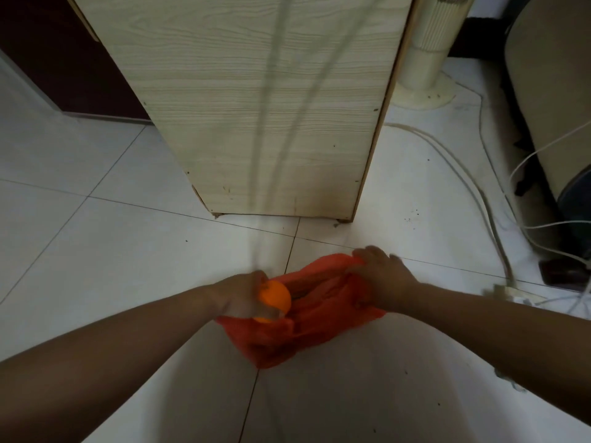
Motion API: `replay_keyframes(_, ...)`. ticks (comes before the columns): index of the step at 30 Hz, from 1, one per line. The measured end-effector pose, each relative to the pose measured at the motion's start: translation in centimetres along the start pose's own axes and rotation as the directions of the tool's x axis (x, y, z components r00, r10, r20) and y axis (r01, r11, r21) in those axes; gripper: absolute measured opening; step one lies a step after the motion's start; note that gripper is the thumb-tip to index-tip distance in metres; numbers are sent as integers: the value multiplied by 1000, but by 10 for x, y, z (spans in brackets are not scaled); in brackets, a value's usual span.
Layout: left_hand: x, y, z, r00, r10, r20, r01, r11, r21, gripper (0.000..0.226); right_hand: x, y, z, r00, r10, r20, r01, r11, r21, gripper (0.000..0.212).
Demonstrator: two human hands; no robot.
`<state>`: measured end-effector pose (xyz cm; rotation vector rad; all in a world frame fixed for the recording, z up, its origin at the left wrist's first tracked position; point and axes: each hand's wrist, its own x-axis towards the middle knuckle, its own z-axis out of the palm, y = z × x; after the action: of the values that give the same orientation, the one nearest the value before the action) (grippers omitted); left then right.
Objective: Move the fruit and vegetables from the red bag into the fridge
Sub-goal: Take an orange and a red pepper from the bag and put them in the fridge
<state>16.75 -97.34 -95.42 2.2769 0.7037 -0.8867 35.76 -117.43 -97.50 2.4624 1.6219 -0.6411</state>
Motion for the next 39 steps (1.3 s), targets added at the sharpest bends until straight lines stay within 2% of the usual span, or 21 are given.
replay_keyframes(2, -4, 6, -1, 996, 3, 89, -5, 1000, 23, 75, 2, 2, -9, 995, -9, -100, 2, 997, -75, 56)
replay_keyframes(4, -7, 9, -2, 993, 37, 112, -38, 999, 7, 77, 4, 4, -15, 988, -32, -152, 22, 997, -70, 58)
replay_keyframes(7, -9, 11, -6, 993, 117, -25, -117, 993, -31, 81, 5, 0, -17, 957, -203, -205, 205, 979, -10, 63)
replay_keyframes(10, -6, 12, -9, 960, 220, -172, -216, 975, 43, 83, 2, -13, -13, 927, -346, -142, 348, 937, -13, 66)
replay_keyframes(12, -4, 12, -7, 939, 301, -168, -287, 953, 103, 83, 0, -22, -11, 920, -390, -37, 390, 921, -15, 70)
replay_keyframes(16, -1, 8, 8, 955, 297, 4, -292, 936, 195, 91, -9, -19, -7, 904, -415, 98, 421, 905, -52, 64)
replay_keyframes(21, 0, 6, 15, 975, 221, 16, -222, 968, 122, 94, -33, 11, 5, 905, -387, 177, 402, 914, -55, 64)
replay_keyframes(26, 2, 6, 17, 982, 140, 123, -153, 983, 101, 86, -36, 32, 5, 909, -357, 214, 392, 908, -148, 68)
replay_keyframes(29, 2, 7, 21, 978, 146, 150, -162, 981, 105, 79, -29, 41, -3, 933, -324, 155, 345, 928, -141, 62)
replay_keyframes(31, 1, 10, 21, 975, 177, 133, -189, 978, 84, 80, -28, 41, -8, 949, -314, -34, 313, 949, -33, 53)
replay_keyframes(33, 0, 12, 19, 976, 200, 83, -205, 977, 56, 83, -27, 33, -11, 937, -219, -272, 257, 960, 114, 43)
replay_keyframes(35, 0, 13, 15, 978, 208, 21, -208, 977, 38, 86, -23, 20, -11, 926, 10, -378, 101, 957, 271, 36)
replay_keyframes(37, 1, 14, 11, 974, 221, -41, -221, 975, 19, 88, -14, 8, -6, 914, 272, -300, -123, 893, 432, 40)
replay_keyframes(39, 1, 14, 8, 970, 229, -80, -230, 973, 1, 89, -8, 1, -1, 898, 390, -202, -238, 818, 523, 51)
